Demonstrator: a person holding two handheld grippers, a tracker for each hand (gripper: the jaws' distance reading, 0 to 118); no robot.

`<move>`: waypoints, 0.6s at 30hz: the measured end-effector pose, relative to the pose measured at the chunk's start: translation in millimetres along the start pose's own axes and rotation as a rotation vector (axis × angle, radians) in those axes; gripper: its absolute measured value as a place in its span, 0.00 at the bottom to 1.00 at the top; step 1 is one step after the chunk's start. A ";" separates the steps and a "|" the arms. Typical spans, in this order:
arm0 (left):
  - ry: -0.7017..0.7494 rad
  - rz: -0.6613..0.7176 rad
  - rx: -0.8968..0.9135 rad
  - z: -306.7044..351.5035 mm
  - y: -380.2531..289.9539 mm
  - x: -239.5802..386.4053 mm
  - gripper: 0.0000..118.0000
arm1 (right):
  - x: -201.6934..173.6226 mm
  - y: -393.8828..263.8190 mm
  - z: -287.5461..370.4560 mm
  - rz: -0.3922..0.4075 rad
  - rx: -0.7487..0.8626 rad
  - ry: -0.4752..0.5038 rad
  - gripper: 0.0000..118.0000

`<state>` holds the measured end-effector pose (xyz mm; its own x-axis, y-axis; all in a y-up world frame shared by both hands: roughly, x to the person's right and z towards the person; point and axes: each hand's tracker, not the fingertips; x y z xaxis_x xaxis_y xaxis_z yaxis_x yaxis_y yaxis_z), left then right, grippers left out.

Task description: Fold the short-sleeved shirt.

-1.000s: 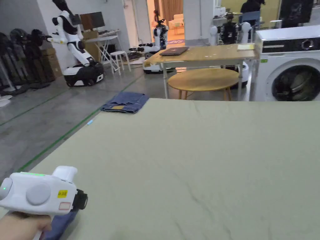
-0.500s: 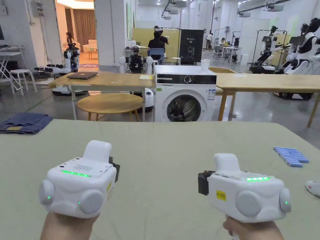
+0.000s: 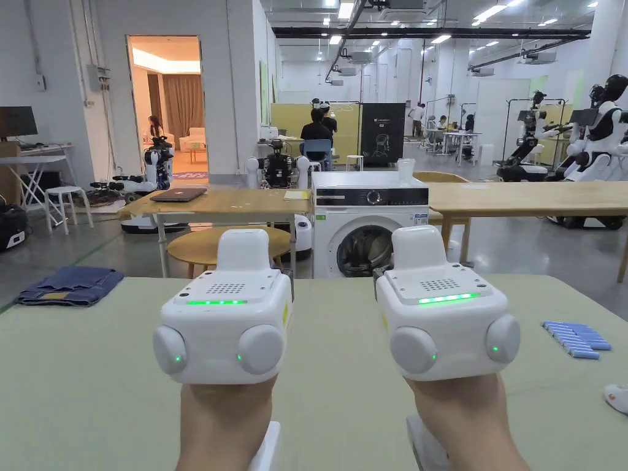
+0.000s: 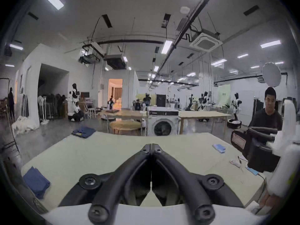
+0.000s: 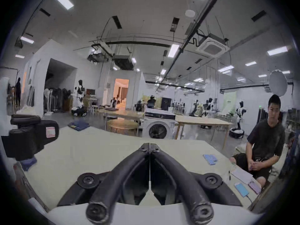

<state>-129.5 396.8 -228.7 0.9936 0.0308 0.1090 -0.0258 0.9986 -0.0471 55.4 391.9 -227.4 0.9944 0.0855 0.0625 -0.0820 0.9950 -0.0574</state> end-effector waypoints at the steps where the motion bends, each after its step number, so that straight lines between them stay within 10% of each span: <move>1: 0.002 -0.001 0.003 1.8 2.2 -0.3 0.00 | 4.5 -1.9 -3.3 -0.018 -0.011 0.003 0.03; 3: 0.007 -0.004 0.020 4.2 4.9 -0.1 0.00 | 8.1 -5.4 -6.6 -0.034 -0.044 0.019 0.23; 5: 0.036 -0.030 0.032 4.2 6.4 -0.7 0.12 | 11.2 -11.0 -10.8 -0.055 -0.073 0.022 0.68; 8: 0.055 -0.029 0.026 0.2 4.6 -3.2 0.90 | 15.2 -16.0 -9.9 -0.095 -0.074 0.010 0.97; 13: 0.057 -0.038 0.017 -0.9 -10.7 -3.2 1.00 | 8.6 -14.1 -10.3 -0.005 -0.071 -0.066 0.99; 18: 0.042 -0.014 -0.023 -4.3 -15.3 -4.1 1.00 | 12.2 -7.2 -12.6 -0.108 -0.091 0.043 0.99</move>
<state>-132.7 381.2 -232.7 0.9976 0.0146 0.0680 -0.0099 0.9976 -0.0689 69.0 385.1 -238.8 0.9992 -0.0263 0.0302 0.0304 0.9892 -0.1433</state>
